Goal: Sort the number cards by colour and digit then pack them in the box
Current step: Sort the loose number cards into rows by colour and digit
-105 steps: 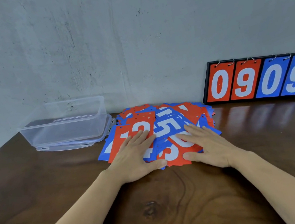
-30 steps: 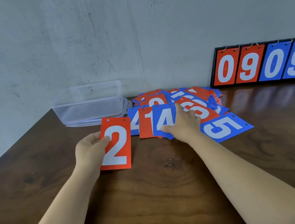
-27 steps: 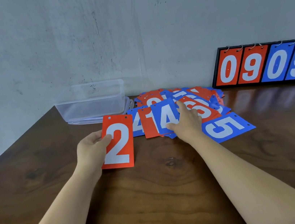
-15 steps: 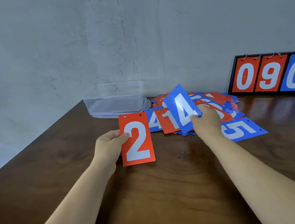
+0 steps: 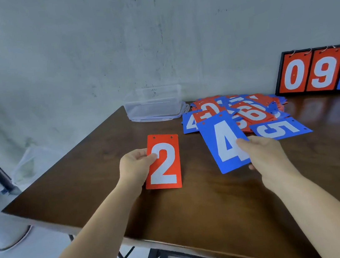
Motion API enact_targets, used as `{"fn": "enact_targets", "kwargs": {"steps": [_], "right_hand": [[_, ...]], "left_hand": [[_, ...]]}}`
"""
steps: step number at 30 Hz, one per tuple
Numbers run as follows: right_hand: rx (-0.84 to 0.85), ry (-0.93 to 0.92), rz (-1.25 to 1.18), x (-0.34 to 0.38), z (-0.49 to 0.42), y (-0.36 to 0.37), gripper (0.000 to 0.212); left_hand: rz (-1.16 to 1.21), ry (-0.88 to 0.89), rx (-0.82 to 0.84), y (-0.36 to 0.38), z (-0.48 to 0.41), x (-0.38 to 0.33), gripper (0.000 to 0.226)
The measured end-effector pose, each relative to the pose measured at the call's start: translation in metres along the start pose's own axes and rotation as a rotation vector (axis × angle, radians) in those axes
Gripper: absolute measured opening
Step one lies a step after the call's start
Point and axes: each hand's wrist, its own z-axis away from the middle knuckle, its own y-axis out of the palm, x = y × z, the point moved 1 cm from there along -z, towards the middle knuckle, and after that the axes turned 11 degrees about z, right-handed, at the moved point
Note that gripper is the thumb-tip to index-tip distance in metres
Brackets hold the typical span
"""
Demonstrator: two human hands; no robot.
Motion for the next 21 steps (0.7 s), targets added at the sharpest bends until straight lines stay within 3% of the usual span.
{"fn": "enact_targets", "kwargs": {"steps": [12,18,21], "right_hand": [[-0.103,-0.011,0.118,-0.030,0.043,0.013,0.012],[-0.188,-0.051,0.200,-0.035,0.047,0.009,0.013],[-0.188,-0.027,0.259,-0.032,0.045,0.016,0.014]], "left_hand": [[-0.257,0.147,-0.016,0.007,-0.006,0.008,0.042],[-0.697,0.308,0.106,-0.027,0.013,0.027,0.045],[-0.717,0.347,0.079,-0.046,0.021,0.033,0.054]]}}
